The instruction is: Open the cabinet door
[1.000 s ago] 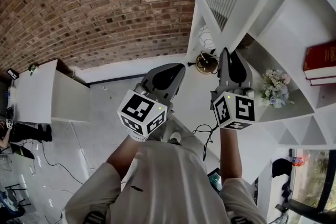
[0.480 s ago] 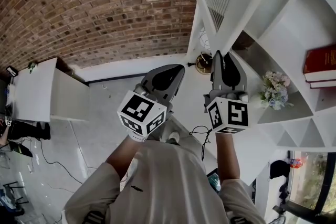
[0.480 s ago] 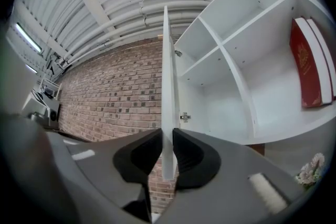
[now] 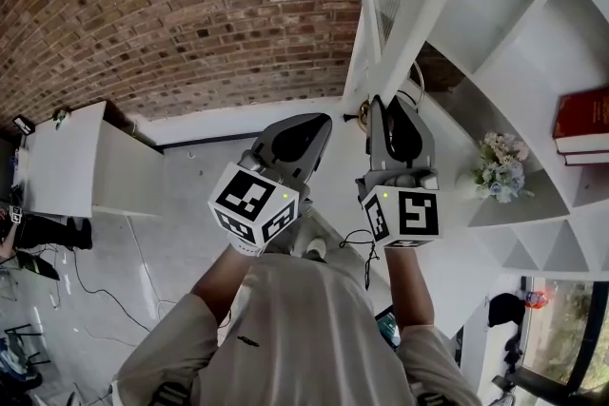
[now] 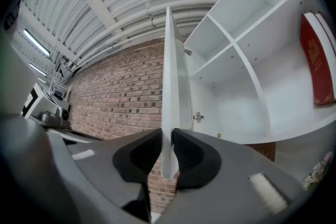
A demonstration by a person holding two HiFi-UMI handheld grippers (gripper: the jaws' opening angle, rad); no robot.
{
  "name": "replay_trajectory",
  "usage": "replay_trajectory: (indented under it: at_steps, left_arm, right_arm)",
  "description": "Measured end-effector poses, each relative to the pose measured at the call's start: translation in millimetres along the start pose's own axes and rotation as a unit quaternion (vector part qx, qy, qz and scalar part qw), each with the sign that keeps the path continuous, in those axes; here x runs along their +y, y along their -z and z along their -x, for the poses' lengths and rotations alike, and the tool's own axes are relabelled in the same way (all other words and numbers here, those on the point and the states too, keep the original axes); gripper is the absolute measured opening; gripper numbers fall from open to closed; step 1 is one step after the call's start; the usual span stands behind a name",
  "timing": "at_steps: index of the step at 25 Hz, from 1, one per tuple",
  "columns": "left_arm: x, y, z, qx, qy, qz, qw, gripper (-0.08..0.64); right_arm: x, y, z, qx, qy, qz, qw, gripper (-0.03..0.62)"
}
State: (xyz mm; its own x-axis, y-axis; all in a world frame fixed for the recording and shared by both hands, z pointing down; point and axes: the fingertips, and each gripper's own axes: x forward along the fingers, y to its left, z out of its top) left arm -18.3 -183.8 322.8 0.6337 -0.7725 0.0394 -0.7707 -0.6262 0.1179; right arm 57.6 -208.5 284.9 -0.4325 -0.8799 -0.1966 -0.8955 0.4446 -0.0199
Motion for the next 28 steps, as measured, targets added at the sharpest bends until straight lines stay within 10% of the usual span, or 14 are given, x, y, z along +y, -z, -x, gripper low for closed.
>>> replay_trajectory:
  at_steps: [28]
  left_arm:
    - [43.8,-3.2,38.1,-0.006,-0.058,0.0,0.9983,0.009]
  right_arm:
    - [62.9,7.8,-32.2,-0.002,-0.082,0.008,0.997,0.094]
